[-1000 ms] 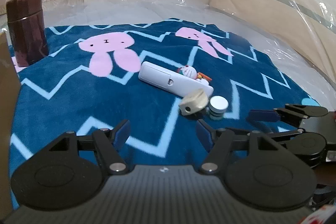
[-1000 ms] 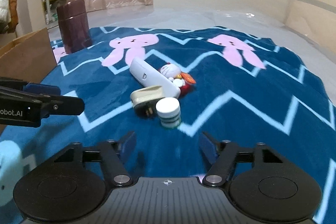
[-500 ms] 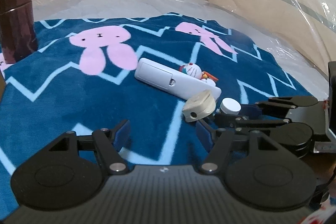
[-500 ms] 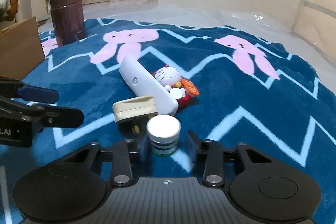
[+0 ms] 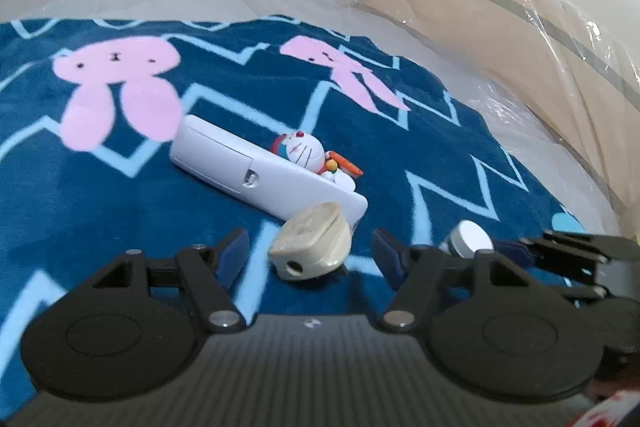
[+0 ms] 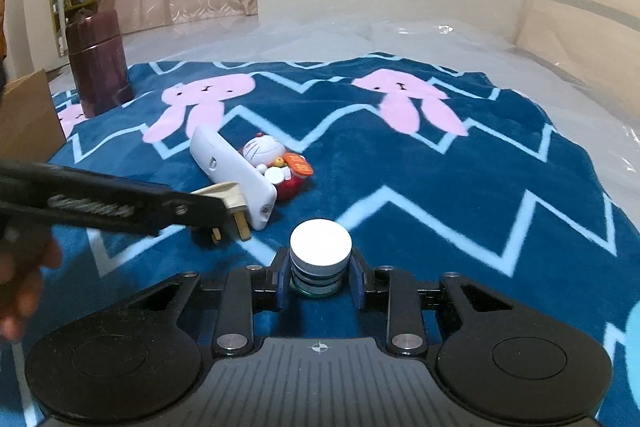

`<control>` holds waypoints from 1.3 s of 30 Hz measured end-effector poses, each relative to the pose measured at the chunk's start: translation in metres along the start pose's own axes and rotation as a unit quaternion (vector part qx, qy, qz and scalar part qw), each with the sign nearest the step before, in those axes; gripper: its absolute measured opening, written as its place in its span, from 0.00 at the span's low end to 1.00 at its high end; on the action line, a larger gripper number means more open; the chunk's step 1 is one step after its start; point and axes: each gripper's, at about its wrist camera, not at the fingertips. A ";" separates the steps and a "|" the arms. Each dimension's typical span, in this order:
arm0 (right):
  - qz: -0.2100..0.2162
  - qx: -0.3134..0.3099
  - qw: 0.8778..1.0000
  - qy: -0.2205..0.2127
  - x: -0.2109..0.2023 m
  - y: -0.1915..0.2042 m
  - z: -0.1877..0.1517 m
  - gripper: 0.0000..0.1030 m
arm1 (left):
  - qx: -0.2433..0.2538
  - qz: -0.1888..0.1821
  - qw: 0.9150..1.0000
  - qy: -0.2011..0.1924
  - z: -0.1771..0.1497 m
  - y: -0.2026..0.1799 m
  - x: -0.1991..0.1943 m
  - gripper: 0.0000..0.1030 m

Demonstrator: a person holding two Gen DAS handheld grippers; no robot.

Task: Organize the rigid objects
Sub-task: 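Grasp the beige round object with the left gripper while the right grasps the small white jar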

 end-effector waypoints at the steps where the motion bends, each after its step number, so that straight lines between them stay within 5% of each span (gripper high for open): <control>1: 0.000 0.000 1.000 0.000 0.000 -0.001 -0.001 0.26 | -0.005 -0.002 1.000 0.004 0.001 0.001 0.004 0.58; 6: -0.002 0.007 1.000 0.001 0.001 -0.004 -0.002 0.26 | -0.010 -0.002 1.000 0.014 -0.001 0.004 0.015 0.40; 15: -0.001 0.025 1.000 0.006 -0.016 -0.003 -0.009 0.26 | -0.004 0.023 1.000 0.010 -0.019 -0.006 -0.017 0.39; 28: 0.018 0.034 0.999 0.008 -0.096 0.044 -0.032 0.26 | -0.010 0.050 0.999 0.000 -0.076 -0.024 -0.125 0.38; 39: 0.036 0.026 0.999 -0.004 -0.161 0.108 -0.042 0.26 | -0.001 0.072 0.996 -0.045 -0.097 -0.031 -0.232 0.38</control>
Point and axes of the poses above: each gripper's, at about its wrist camera, not at the fingertips, and x roughly the way its jaws point, y to its left, z to its top, and after that the axes turned 7 degrees about y, right-handed
